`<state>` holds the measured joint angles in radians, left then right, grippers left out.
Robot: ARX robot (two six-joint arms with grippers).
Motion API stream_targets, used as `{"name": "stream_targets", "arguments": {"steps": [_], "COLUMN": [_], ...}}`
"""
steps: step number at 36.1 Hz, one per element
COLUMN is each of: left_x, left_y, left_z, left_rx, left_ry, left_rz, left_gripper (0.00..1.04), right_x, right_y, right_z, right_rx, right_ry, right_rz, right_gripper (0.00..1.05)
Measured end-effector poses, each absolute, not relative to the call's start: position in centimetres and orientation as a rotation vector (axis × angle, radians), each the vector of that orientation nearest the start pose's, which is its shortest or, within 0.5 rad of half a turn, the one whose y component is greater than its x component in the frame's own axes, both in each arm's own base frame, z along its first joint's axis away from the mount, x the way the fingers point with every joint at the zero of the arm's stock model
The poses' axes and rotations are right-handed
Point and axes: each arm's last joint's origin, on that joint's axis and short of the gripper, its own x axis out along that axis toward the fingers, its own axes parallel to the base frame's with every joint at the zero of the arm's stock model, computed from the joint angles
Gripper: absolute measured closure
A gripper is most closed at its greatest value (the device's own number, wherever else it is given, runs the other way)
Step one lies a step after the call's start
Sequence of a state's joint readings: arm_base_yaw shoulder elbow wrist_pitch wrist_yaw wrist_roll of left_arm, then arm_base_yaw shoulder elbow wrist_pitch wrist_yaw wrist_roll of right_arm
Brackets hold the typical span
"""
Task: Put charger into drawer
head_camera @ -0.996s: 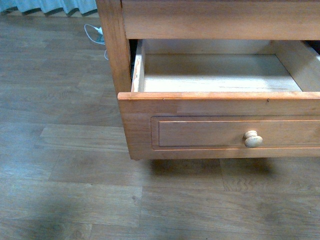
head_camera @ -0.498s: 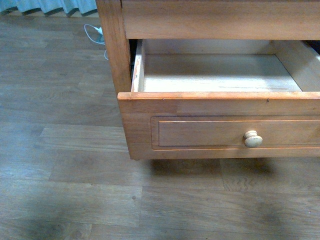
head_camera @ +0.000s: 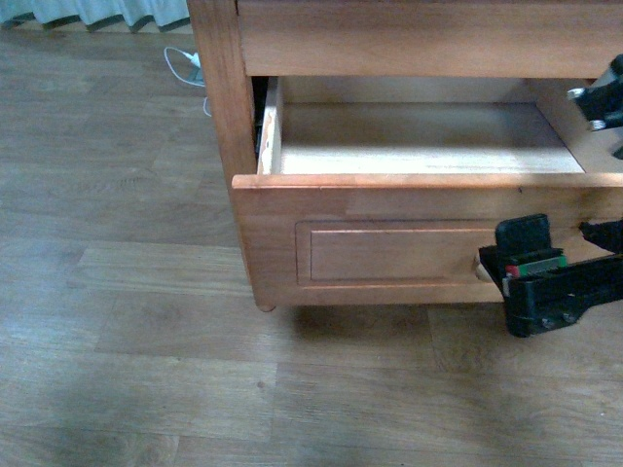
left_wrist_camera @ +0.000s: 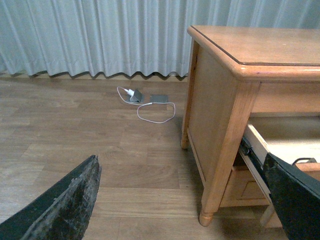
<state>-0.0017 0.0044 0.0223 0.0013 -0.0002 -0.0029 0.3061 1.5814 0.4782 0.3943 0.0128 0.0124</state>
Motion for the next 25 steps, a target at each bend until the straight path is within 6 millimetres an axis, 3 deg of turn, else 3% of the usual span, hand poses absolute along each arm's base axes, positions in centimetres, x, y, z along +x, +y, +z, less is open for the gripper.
{"name": "stream_targets", "arguments": {"steps": [6, 16, 25], "left_x": [9.7, 9.7, 9.7], "left_y": [0.0, 0.0, 0.0], "left_z": [17.1, 17.1, 17.1], "left_rx": [-0.003, -0.003, -0.003], "left_ry": [-0.019, -0.019, -0.019], "left_rz": [-0.002, -0.002, -0.002], "left_gripper": [0.06, 0.06, 0.06], "right_x": [28.1, 33.5, 36.2], "right_y": [9.0, 10.4, 11.9], "right_z": [10.1, 9.7, 9.2], "right_rx": [-0.091, -0.034, 0.011], "right_ry": [0.655, 0.511, 0.424], "right_rz": [0.217, 0.112, 0.039], "right_gripper": [0.09, 0.09, 0.09]}}
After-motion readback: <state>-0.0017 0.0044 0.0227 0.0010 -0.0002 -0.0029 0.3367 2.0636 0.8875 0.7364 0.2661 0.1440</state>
